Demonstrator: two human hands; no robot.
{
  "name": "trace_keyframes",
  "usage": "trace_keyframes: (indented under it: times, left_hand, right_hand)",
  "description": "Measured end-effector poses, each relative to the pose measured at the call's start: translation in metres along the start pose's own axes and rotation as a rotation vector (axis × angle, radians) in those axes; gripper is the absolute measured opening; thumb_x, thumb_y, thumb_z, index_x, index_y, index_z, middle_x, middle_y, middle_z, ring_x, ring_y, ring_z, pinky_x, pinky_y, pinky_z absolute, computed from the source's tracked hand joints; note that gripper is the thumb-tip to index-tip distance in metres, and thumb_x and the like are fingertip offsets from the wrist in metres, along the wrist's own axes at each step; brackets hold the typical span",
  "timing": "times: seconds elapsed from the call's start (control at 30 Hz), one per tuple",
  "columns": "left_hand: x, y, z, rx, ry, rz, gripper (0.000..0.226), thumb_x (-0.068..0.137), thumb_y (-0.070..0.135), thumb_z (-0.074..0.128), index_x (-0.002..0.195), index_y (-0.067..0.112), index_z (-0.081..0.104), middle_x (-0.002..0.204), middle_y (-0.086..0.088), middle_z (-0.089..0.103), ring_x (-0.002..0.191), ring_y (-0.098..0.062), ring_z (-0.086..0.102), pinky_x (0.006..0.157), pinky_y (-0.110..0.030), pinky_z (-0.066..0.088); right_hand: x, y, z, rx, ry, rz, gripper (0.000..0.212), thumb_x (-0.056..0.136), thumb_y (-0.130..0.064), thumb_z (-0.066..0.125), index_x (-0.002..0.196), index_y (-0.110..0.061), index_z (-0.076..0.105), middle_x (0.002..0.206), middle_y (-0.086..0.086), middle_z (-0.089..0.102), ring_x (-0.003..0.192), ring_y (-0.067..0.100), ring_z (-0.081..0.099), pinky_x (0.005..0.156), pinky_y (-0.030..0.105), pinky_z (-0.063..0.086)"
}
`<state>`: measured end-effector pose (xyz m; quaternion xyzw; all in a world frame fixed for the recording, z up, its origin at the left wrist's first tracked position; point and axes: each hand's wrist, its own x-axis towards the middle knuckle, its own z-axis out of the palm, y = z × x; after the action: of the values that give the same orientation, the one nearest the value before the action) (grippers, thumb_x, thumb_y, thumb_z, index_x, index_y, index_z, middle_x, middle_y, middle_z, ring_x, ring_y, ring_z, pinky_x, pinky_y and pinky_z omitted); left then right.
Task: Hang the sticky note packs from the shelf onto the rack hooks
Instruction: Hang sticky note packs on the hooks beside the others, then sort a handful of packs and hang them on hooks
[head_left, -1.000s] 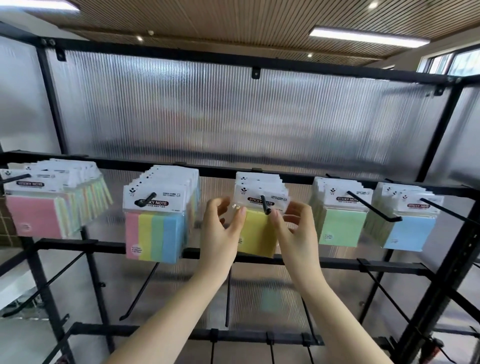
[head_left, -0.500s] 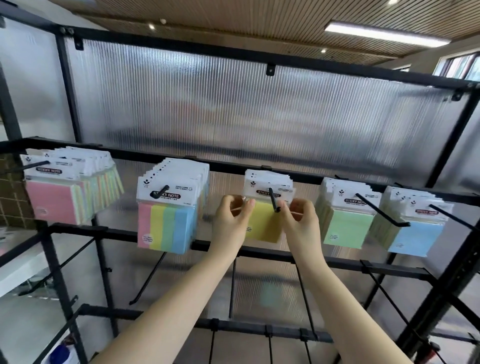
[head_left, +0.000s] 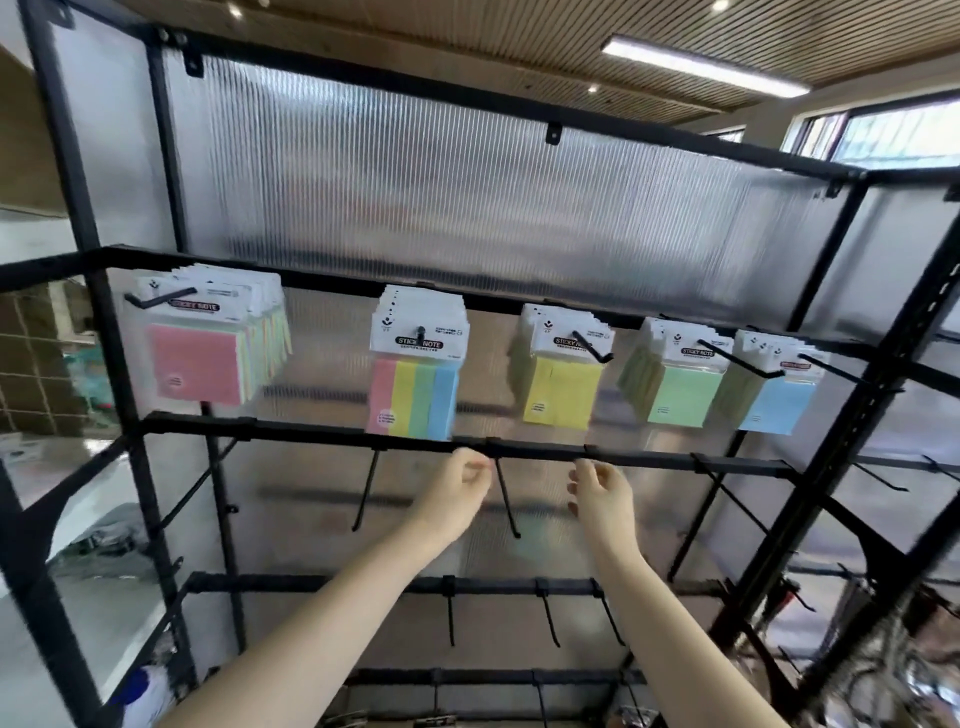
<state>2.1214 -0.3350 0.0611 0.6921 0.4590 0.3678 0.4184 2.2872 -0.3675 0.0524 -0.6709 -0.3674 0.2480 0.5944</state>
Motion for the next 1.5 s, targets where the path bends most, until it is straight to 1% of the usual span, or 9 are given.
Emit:
trace_keyframes:
  times: [0.1, 0.23, 0.4, 0.6, 0.77, 1.03, 1.2, 1.37, 1.5]
  left_hand:
    - [-0.030, -0.016, -0.024, 0.062, -0.048, -0.015, 0.022, 0.099, 0.016, 0.044, 0.118, 0.011, 0.055, 0.117, -0.005, 0.061, 0.105, -0.019, 0.060, 0.089, -0.027, 0.048]
    - [-0.069, -0.038, -0.073, 0.176, 0.008, 0.005, 0.023, 0.098, 0.017, 0.047, 0.117, 0.011, 0.058, 0.114, -0.004, 0.063, 0.099, -0.013, 0.057, 0.078, -0.017, 0.043]
    - [-0.119, -0.068, -0.152, 0.291, 0.135, -0.049, 0.015, 0.097, 0.023, 0.048, 0.107, 0.021, 0.059, 0.103, -0.003, 0.066, 0.094, -0.022, 0.063, 0.088, -0.042, 0.050]
    - [-0.189, -0.097, -0.248, 0.397, 0.403, -0.149, 0.020, 0.095, 0.017, 0.050, 0.110, 0.020, 0.062, 0.108, 0.002, 0.065, 0.102, -0.013, 0.060, 0.090, -0.036, 0.049]
    - [-0.238, -0.116, -0.312, 0.437, 0.600, -0.254, 0.017, 0.094, 0.013, 0.050, 0.106, 0.015, 0.062, 0.105, -0.002, 0.066, 0.098, -0.018, 0.061, 0.084, -0.033, 0.048]
    - [-0.261, -0.175, -0.408, 0.582, 0.699, -0.442, 0.017, 0.093, 0.017, 0.045, 0.086, 0.027, 0.056, 0.092, 0.000, 0.061, 0.093, -0.027, 0.060, 0.082, -0.042, 0.048]
    - [-0.243, -0.228, -0.480, 0.663, 0.657, -0.544, 0.022, 0.095, 0.015, 0.041, 0.105, 0.016, 0.061, 0.108, -0.009, 0.065, 0.100, -0.029, 0.060, 0.088, -0.043, 0.049]
    - [-0.222, -0.273, -0.546, 0.733, 0.622, -0.652, 0.015, 0.094, 0.017, 0.039, 0.087, 0.020, 0.052, 0.098, -0.009, 0.062, 0.083, -0.026, 0.055, 0.074, -0.035, 0.046]
    - [-0.211, -0.304, -0.594, 0.728, 0.654, -0.690, 0.017, 0.093, 0.014, 0.039, 0.095, 0.013, 0.056, 0.102, -0.012, 0.063, 0.095, -0.032, 0.060, 0.074, -0.037, 0.047]
  right_hand:
    - [-0.038, -0.003, 0.022, -0.087, -0.085, -0.076, 0.016, 0.097, -0.021, 0.049, 0.088, -0.015, 0.061, 0.089, 0.009, 0.066, 0.092, 0.031, 0.062, 0.084, 0.041, 0.051]
    - [-0.085, -0.018, 0.070, -0.190, -0.231, -0.222, 0.015, 0.096, -0.022, 0.052, 0.092, -0.012, 0.062, 0.082, -0.001, 0.064, 0.079, 0.017, 0.059, 0.059, 0.011, 0.043]
    - [-0.146, -0.042, 0.152, -0.316, -0.470, -0.405, 0.014, 0.097, -0.022, 0.051, 0.092, -0.012, 0.060, 0.087, -0.002, 0.062, 0.080, 0.014, 0.056, 0.061, 0.021, 0.039]
    - [-0.223, -0.059, 0.241, -0.322, -0.733, -0.602, 0.020, 0.096, -0.021, 0.051, 0.105, -0.008, 0.063, 0.100, 0.005, 0.066, 0.092, 0.021, 0.061, 0.082, 0.036, 0.050]
    - [-0.282, -0.070, 0.314, -0.265, -0.934, -0.759, 0.018, 0.095, -0.020, 0.052, 0.104, -0.009, 0.063, 0.100, 0.007, 0.066, 0.092, 0.023, 0.060, 0.072, 0.028, 0.041]
    - [-0.332, -0.072, 0.447, -0.267, -1.087, -0.718, 0.016, 0.092, -0.023, 0.052, 0.097, -0.011, 0.062, 0.100, 0.008, 0.066, 0.092, 0.025, 0.059, 0.072, 0.028, 0.040]
    - [-0.336, -0.069, 0.539, -0.315, -1.093, -0.626, 0.017, 0.092, -0.020, 0.051, 0.096, -0.009, 0.062, 0.103, 0.010, 0.067, 0.095, 0.028, 0.060, 0.071, 0.026, 0.038]
    - [-0.341, -0.071, 0.624, -0.337, -1.091, -0.550, 0.018, 0.092, -0.021, 0.049, 0.098, -0.010, 0.062, 0.103, 0.009, 0.068, 0.094, 0.029, 0.062, 0.069, 0.027, 0.039]
    - [-0.348, -0.084, 0.683, -0.366, -1.130, -0.545, 0.021, 0.092, -0.020, 0.049, 0.102, -0.007, 0.062, 0.107, 0.010, 0.066, 0.099, 0.029, 0.059, 0.076, 0.032, 0.043]
